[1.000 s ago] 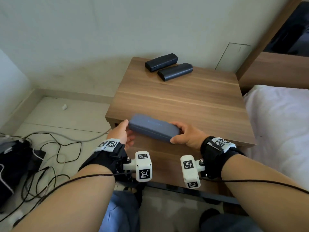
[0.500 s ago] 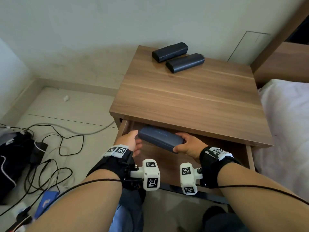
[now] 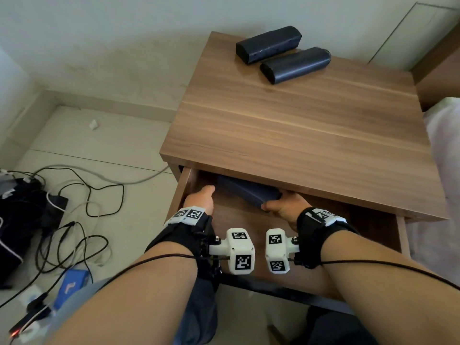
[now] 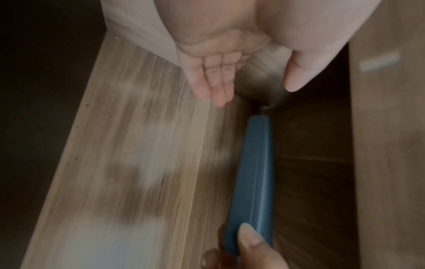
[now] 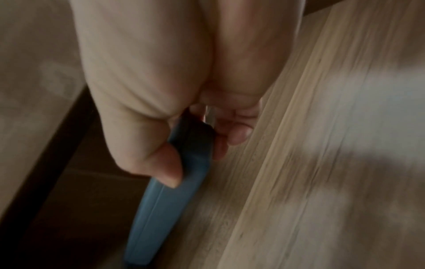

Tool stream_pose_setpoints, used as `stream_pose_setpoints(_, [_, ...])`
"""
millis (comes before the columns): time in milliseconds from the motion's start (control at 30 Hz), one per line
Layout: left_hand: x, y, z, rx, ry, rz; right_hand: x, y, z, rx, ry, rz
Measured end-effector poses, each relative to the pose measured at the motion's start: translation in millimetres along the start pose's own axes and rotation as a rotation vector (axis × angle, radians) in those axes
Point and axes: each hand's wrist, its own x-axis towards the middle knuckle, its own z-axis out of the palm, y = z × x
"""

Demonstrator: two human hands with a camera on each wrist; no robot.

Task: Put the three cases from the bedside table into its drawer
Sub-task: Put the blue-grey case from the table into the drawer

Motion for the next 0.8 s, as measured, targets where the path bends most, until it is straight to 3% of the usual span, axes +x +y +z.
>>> stream_pose_setpoints(133, [6,-12,-12,0.053,0.018,-0.054,3,-10,7,-0.044,0.022,0.061])
stream_pose_setpoints(433, [-5,-24,-24,0.088,0.079,-0.061,12,-3,8,-0.118,-0.042,0.01])
stream_pose_setpoints(800, [-17,-29,-29,0.014,0.049,-0.111,-7,-31,27,-0.376,0.063,-0.014])
